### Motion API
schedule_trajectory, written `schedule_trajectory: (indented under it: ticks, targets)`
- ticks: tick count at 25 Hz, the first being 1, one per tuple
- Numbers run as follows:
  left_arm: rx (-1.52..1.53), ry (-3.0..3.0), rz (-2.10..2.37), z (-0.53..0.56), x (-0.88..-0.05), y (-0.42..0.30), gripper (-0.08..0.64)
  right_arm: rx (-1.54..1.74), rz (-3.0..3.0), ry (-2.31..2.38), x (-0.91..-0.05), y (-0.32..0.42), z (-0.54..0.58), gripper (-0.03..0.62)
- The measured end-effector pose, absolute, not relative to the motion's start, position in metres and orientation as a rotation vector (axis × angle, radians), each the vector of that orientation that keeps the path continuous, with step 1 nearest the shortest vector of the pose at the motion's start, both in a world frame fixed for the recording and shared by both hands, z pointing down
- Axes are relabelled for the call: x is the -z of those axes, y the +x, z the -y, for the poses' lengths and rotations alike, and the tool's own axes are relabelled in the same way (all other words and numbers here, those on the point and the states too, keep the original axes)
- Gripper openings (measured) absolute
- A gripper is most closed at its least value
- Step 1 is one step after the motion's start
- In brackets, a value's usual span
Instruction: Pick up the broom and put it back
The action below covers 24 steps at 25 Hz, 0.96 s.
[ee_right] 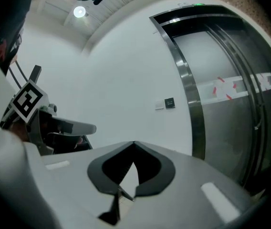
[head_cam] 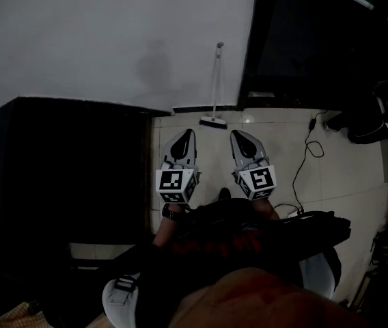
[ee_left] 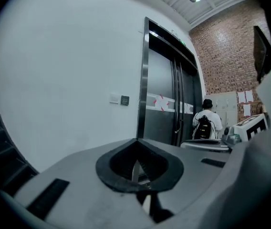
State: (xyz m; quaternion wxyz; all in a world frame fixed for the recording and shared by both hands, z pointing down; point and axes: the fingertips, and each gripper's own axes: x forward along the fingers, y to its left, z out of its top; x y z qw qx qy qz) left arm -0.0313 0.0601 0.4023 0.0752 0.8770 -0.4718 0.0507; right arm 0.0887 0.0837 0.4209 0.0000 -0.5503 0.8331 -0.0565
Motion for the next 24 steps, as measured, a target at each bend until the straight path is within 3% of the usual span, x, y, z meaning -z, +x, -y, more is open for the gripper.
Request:
schedule_trajectory:
  ticks: [24]
  targets:
    - [-0.14,2.634,1.396,-0.055,-0.396,-0.049,0.005,0.351,-2.612,-1.746,-0.433,0.075,-0.079,0.0]
